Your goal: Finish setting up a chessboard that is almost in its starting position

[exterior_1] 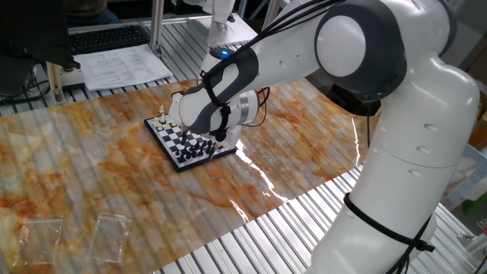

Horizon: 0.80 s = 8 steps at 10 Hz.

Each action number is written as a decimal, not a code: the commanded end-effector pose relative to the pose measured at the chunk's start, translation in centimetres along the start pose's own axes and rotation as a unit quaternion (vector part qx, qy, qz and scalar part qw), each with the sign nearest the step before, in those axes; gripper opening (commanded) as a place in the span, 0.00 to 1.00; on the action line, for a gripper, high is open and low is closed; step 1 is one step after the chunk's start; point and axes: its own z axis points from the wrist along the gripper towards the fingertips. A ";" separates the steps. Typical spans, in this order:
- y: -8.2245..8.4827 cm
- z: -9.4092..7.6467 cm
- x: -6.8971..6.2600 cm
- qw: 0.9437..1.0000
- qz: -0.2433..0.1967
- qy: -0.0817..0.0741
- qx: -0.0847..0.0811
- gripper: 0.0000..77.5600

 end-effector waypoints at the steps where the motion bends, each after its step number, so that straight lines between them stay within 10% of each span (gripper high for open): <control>1: 0.3 -1.7 0.3 1.000 -0.005 0.005 0.007 1.00; 8: 1.2 -3.4 0.0 0.998 -0.059 0.002 0.013 1.00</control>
